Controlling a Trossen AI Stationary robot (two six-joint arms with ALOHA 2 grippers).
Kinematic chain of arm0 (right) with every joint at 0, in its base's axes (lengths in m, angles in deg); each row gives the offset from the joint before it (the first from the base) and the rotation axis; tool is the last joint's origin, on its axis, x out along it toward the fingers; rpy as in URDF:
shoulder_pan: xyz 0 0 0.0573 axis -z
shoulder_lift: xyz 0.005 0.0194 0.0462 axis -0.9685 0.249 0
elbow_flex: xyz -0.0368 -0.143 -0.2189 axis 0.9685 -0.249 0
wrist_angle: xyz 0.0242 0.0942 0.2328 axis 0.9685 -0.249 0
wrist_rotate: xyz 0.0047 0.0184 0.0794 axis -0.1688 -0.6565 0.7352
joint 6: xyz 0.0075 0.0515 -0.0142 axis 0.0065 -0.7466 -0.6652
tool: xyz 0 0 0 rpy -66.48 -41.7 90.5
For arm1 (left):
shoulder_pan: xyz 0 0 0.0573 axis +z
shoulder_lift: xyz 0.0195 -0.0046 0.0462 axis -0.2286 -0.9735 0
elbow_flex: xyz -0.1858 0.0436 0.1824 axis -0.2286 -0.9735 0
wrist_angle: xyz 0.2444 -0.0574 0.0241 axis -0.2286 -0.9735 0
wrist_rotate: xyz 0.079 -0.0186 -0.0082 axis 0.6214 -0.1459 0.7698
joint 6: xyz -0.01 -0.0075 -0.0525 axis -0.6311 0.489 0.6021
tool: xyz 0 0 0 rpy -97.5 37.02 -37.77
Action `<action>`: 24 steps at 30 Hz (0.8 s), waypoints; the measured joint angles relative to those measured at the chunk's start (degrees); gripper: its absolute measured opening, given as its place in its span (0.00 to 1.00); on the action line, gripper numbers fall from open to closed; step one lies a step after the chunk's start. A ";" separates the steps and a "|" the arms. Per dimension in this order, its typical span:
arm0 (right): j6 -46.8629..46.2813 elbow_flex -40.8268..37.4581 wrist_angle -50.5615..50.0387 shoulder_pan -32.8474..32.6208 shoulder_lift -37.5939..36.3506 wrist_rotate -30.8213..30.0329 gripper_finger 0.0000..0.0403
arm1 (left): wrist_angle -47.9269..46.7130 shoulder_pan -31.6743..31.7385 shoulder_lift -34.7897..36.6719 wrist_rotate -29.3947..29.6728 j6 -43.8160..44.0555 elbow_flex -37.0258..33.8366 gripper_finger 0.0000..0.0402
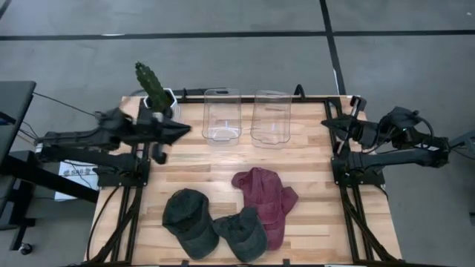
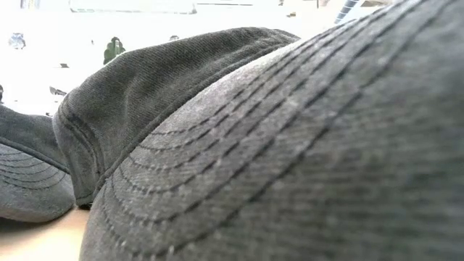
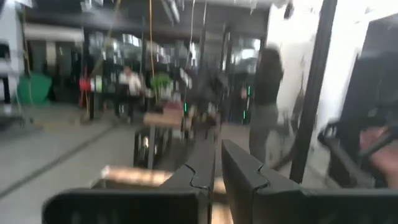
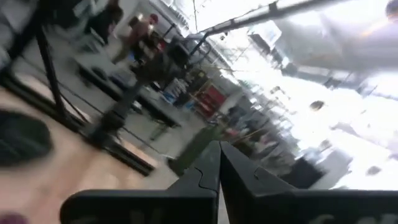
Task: Pick & Place hat
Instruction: Put the top maroon head cap into the right transparent bin
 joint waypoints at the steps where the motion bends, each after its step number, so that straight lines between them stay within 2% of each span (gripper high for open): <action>1: -4.37 -0.09 -0.30 -0.35 0.05 0.00 0.00 | -0.23 0.00 -1.82 -0.04 0.00 -0.02 0.06; 6: -18.58 -0.09 3.30 -1.70 1.33 0.29 0.00 | -0.70 -1.41 -10.09 -0.15 0.02 -0.02 0.06; 9: -23.72 -0.07 4.58 -2.54 2.58 3.20 0.00 | -2.87 -3.46 -13.50 -0.15 0.02 -0.02 0.06; 12: -25.47 -0.07 6.08 -3.44 4.46 6.27 0.00 | -6.08 -5.85 -15.61 -0.15 0.01 -0.46 0.06; 17: -26.46 -0.06 8.37 -4.77 9.95 6.51 0.00 | -6.73 -10.03 -16.19 0.66 0.02 -4.44 0.06; 21: -26.75 -0.07 7.40 -4.81 15.66 5.46 0.00 | -6.50 -12.68 -15.32 4.84 1.14 -7.78 0.06; 24: -29.43 -0.07 4.89 -4.58 19.71 1.96 0.00 | -6.09 -14.35 -14.85 8.07 4.17 -10.12 0.06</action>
